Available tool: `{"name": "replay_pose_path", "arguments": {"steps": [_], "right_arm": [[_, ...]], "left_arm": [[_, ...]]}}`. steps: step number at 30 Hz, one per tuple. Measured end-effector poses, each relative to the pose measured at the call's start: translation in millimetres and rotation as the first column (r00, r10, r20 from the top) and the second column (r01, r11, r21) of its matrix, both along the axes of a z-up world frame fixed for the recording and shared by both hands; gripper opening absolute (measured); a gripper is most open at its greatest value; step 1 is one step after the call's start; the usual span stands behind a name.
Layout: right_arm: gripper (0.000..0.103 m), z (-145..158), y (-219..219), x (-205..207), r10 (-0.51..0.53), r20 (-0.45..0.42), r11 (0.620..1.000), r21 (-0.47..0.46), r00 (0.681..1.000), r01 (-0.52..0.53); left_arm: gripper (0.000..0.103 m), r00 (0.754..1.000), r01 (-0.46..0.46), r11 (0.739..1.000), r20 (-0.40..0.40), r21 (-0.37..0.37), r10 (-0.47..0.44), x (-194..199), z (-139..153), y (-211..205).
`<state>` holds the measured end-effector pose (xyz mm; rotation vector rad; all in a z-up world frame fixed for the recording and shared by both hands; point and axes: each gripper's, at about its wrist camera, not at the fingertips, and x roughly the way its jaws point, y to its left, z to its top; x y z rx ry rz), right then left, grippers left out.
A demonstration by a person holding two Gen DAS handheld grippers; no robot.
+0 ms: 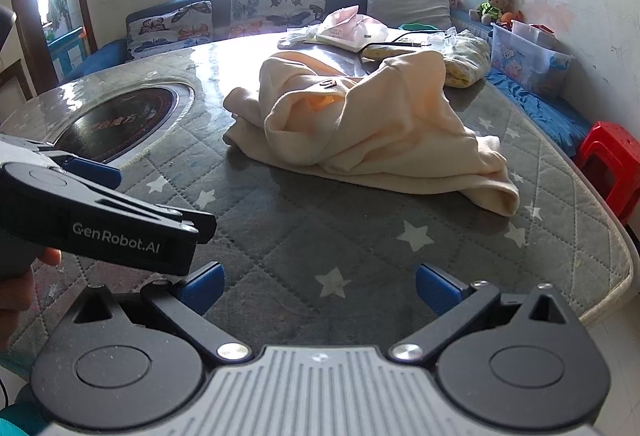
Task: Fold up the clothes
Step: 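Move both grippers toward the crumpled cream sweatshirt on the table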
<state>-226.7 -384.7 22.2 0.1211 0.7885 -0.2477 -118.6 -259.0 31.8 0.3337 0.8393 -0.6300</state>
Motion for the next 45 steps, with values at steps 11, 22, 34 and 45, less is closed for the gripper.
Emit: {"name": "replay_pose_path", "arguments": {"steps": [11, 22, 34, 45], "right_arm": [[0.103, 2.8, -12.2, 3.0, -0.023, -0.003, 1.0, 0.017, 1.0, 0.023], [0.103, 0.5, -16.2, 10.8, -0.012, -0.02, 0.999, 0.034, 1.0, 0.013], [0.103, -2.6, -25.0, 19.5, -0.017, -0.032, 0.998, 0.055, 0.999, 0.019], [0.102, -3.0, -34.2, 26.7, -0.033, -0.025, 0.997, 0.063, 0.999, 0.034]], "left_arm": [[0.103, 1.0, 0.004, 1.0, -0.018, 0.009, -0.004, 7.5, 2.7, -6.6], [0.103, 0.999, 0.008, 1.0, -0.052, 0.019, -0.007, 14.2, -1.1, -14.4], [0.103, 0.997, 0.009, 1.0, -0.071, 0.029, -0.007, 20.9, -3.3, -24.3], [0.103, 0.997, 0.0, 0.999, -0.078, 0.037, 0.003, 31.0, -4.0, -30.1]]}}
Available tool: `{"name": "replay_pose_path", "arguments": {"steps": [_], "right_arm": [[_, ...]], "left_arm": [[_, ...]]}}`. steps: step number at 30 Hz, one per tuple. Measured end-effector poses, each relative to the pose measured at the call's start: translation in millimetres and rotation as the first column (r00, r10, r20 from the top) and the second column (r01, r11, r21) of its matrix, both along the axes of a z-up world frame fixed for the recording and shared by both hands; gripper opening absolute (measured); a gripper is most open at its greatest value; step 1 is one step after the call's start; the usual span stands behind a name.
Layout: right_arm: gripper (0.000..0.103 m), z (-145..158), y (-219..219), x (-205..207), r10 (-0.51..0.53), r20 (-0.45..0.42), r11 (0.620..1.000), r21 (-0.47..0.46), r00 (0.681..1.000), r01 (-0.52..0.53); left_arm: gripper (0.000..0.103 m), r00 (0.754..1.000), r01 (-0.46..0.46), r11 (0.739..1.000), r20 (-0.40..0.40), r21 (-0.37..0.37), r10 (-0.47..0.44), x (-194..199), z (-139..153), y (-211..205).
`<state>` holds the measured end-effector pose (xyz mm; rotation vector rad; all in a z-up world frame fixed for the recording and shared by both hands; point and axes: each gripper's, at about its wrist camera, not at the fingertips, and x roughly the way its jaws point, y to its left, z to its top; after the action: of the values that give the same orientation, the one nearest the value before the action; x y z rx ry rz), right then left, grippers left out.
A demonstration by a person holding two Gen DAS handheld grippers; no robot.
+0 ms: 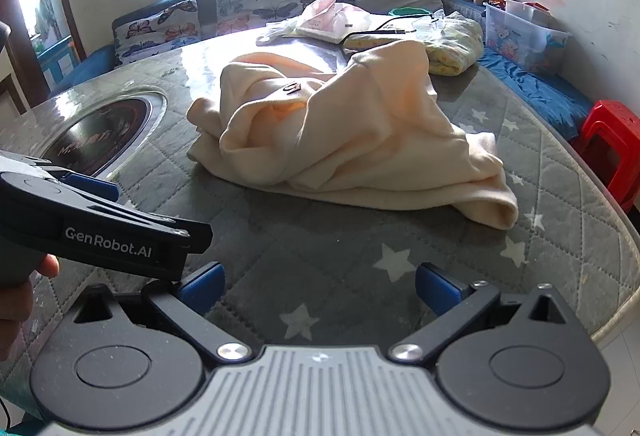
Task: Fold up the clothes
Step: 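Move both grippers toward the crumpled cream sweatshirt on the table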
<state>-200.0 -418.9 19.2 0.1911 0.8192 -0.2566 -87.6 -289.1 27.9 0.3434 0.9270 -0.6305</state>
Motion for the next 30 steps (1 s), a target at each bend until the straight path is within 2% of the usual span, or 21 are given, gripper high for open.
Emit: {"name": "replay_pose_path", "arguments": {"steps": [19, 30], "right_arm": [[0.102, 1.6, -15.0, 13.5, -0.011, 0.011, 1.0, -0.003, 1.0, 0.011], [0.097, 5.1, -21.5, 20.4, -0.012, 0.021, 1.0, -0.002, 1.0, 0.012]], "left_arm": [[0.103, 1.0, -0.01, 1.0, -0.003, 0.011, 0.01, 16.4, 0.9, -13.5], [0.103, 1.0, -0.015, 1.0, 0.016, 0.002, 0.015, 27.8, 9.5, -19.8]]}}
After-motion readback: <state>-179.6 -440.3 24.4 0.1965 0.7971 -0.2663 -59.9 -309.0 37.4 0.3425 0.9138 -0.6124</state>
